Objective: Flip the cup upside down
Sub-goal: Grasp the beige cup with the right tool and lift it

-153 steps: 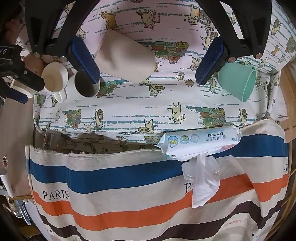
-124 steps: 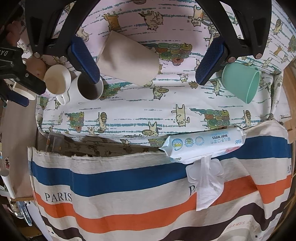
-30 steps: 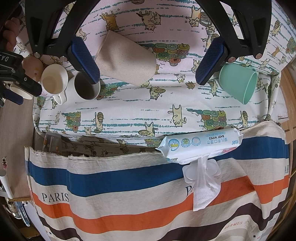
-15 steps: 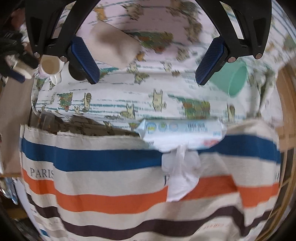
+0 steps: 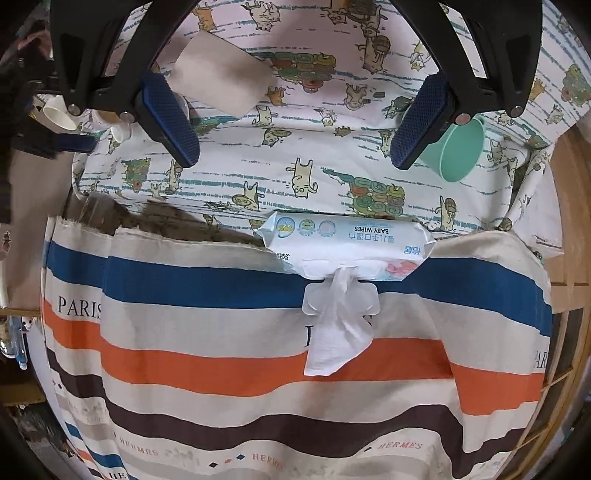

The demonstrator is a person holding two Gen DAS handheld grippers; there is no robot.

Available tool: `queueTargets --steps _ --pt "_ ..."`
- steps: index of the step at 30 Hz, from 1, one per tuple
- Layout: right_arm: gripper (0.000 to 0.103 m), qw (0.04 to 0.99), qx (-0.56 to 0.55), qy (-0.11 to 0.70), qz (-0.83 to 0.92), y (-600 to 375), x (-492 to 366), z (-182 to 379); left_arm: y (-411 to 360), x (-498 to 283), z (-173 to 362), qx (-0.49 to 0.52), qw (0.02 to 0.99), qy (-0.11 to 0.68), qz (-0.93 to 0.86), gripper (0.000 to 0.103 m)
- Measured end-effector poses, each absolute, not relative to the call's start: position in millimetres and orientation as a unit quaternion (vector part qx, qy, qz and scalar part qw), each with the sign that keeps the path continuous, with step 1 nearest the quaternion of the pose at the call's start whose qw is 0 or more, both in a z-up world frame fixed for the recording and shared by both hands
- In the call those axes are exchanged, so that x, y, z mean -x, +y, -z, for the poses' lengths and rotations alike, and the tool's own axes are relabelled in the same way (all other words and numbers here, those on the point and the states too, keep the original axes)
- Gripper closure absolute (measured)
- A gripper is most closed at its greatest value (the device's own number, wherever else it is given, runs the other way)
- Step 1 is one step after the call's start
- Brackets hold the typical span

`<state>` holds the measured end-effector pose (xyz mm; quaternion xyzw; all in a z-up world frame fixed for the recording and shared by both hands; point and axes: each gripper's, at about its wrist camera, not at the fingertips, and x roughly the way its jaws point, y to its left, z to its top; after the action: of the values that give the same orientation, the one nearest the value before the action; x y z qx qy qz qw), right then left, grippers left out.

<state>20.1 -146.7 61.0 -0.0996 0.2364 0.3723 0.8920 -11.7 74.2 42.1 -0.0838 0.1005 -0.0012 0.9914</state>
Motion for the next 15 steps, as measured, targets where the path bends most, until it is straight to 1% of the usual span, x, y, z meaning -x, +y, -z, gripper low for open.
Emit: queueTargets --steps 2,5,6,9,15 --pt "0.001 0.88 0.084 0.267 -0.383 -131.7 -36.2 -56.8 72.0 10.5 -41.1 0.077 0.991 0.105 -0.005 0.0" --pt "0.008 0.874 0.091 0.3 -0.371 -109.7 -55.4 -44.8 69.8 8.0 -38.7 0.07 0.991 0.113 -0.012 0.0" --pt "0.008 0.872 0.098 0.31 -0.366 -102.4 -60.1 -39.2 69.7 7.0 -37.8 0.069 0.991 0.115 -0.015 0.0" --pt "0.009 0.867 0.116 0.332 -0.354 -83.0 -72.0 -22.7 70.9 2.8 -34.6 0.068 0.989 0.126 -0.026 0.0" --pt "0.009 0.864 0.138 0.349 -0.336 -67.0 -86.9 0.4 76.9 -8.6 -25.3 0.076 0.984 0.153 -0.047 0.0"
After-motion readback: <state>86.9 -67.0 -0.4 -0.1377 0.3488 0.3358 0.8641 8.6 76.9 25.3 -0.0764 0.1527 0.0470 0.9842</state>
